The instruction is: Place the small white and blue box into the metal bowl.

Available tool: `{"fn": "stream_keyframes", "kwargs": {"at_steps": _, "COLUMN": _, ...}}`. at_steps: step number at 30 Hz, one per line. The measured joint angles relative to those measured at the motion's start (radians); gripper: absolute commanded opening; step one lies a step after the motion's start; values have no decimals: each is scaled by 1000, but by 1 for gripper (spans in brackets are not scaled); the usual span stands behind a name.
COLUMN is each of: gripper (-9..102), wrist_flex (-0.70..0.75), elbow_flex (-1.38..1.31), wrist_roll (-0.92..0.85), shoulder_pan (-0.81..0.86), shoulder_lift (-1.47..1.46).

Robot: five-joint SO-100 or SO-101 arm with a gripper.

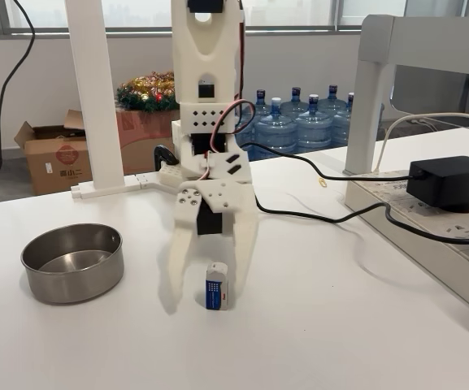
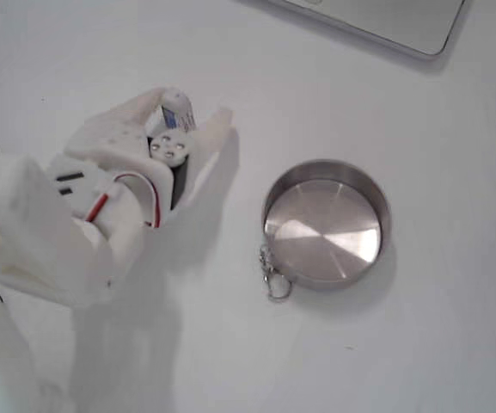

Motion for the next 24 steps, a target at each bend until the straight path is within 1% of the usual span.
{"fn": "stream_keyframes", "kwargs": {"at_steps": 15, "gripper": 1, "wrist_flex": 0, "elbow_flex": 0, "wrist_roll": 0, "shoulder_pan": -3, "shoulder_lift": 0}}
{"fn": "stream_keyframes", "kwargs": {"at_steps": 18, "gripper": -2, "wrist_flex": 0, "elbow_flex": 0, "wrist_roll": 0, "shoulder_pan": -3, "shoulder_lift": 0}}
{"fn": "stream_keyframes", "kwargs": {"at_steps": 24, "gripper": -3, "wrist_flex": 0, "elbow_flex": 0, "wrist_roll": 0, "shoulder_pan": -3, "shoulder_lift": 0}}
